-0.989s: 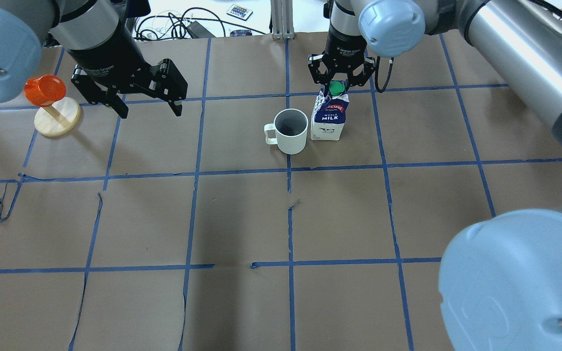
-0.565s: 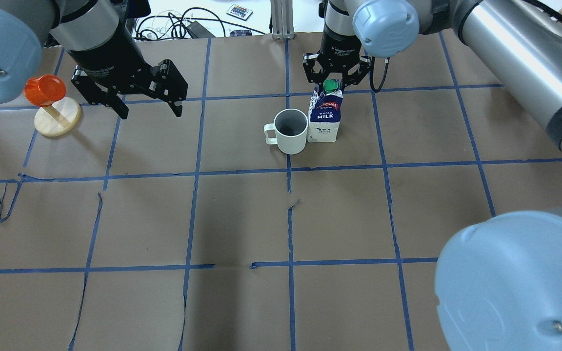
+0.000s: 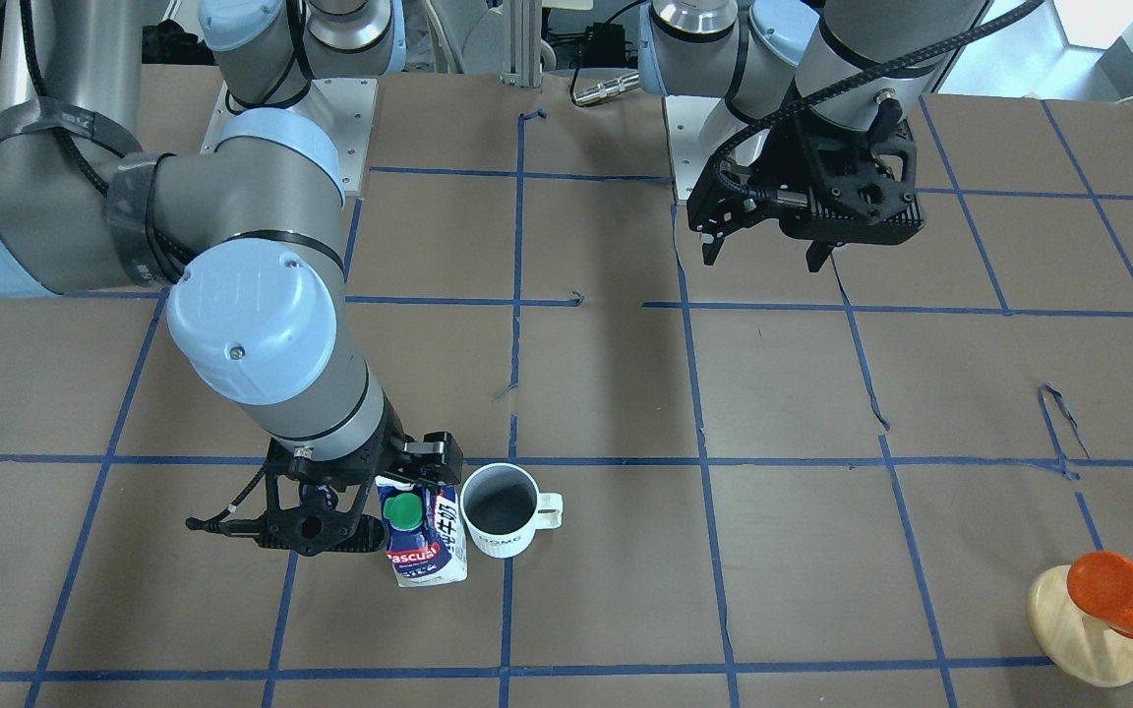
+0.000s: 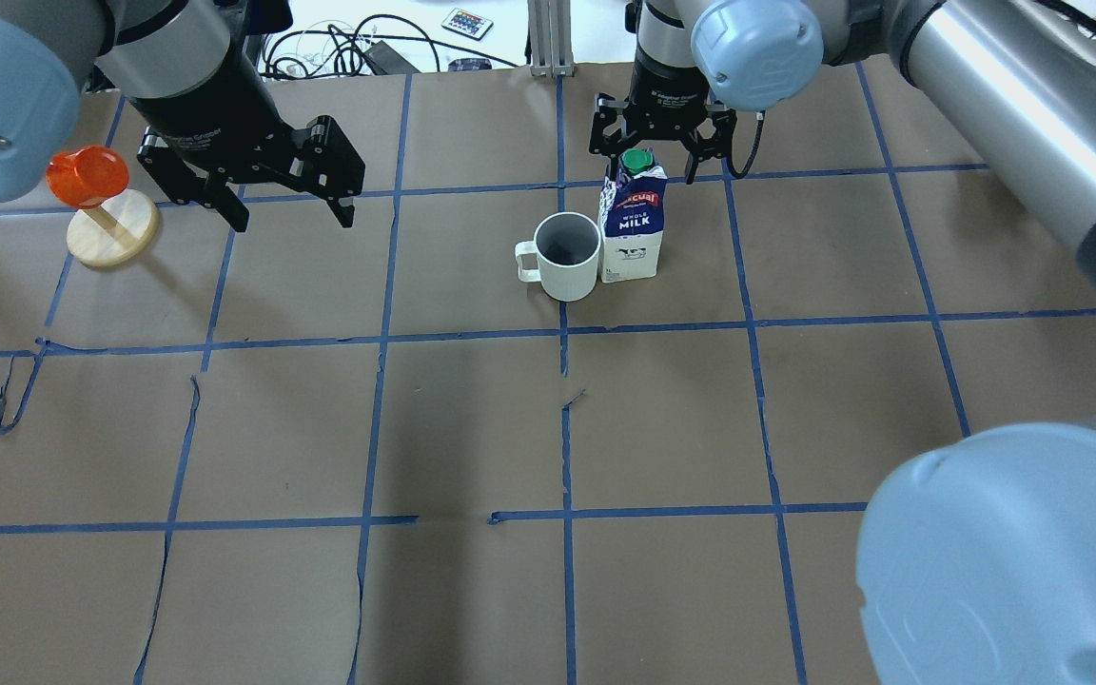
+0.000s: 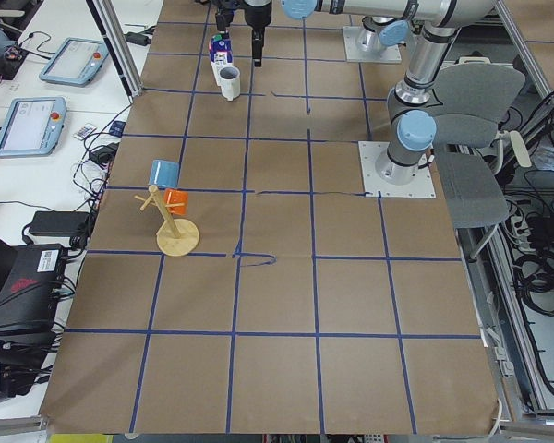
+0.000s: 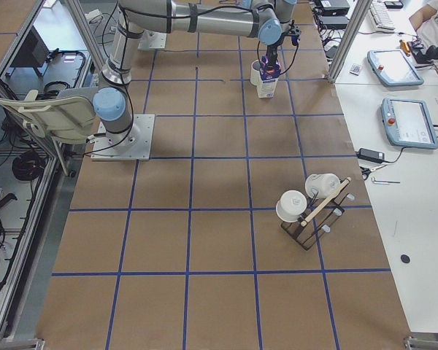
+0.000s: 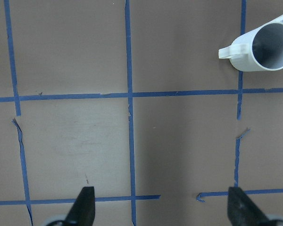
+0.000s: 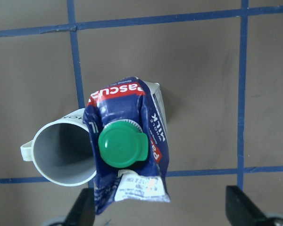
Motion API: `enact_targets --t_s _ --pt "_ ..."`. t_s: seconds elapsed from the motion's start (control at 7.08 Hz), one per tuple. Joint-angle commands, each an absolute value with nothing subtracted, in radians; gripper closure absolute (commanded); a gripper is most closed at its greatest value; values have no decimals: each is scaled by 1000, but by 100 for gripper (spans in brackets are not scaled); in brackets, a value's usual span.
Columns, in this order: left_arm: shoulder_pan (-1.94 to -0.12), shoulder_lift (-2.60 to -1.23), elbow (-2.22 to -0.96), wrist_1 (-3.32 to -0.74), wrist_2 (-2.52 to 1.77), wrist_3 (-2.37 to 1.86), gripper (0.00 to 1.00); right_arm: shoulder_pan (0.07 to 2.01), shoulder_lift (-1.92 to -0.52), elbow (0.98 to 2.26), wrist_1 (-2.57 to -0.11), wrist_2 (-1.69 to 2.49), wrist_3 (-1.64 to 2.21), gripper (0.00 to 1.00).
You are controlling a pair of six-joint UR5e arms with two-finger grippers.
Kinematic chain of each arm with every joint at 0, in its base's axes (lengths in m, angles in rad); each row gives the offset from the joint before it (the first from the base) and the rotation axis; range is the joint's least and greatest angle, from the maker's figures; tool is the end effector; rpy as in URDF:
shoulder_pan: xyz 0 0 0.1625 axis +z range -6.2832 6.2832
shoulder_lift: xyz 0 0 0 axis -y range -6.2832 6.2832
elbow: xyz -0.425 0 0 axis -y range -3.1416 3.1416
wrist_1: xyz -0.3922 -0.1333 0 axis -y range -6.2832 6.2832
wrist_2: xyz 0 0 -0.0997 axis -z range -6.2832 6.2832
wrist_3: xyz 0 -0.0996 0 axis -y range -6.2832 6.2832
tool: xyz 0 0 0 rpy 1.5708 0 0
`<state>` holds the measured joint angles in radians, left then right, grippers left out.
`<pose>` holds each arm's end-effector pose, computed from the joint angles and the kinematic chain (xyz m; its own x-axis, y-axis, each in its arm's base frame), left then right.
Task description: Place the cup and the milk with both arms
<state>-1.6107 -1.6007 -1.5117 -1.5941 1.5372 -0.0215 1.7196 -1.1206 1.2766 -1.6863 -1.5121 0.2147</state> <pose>-0.1567 -0.4992 0.4998 -0.9993 0.0186 0.0337 0.0184 0.9998 -0.0052 0.2366 -0.6400 0.3808 -0.9965 0.0682 -0.0486 0.0657 0.9965 0.0520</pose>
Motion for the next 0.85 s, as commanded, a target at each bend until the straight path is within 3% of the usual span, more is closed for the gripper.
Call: enact_targets --t_s 0.0,0.42,0.71 --pt "-1611 -1598 -1513 -1595 1537 -21 0 1660 -1280 1331 -1552 -1519 190 0" --pt "-1611 -1597 -1514 -1595 1540 -21 0 1634 -1488 1384 -1372 -1532 66 0" --pt "-1611 -1597 -1513 -1595 1542 -21 0 1626 -1494 1399 -1362 -1531 55 0"
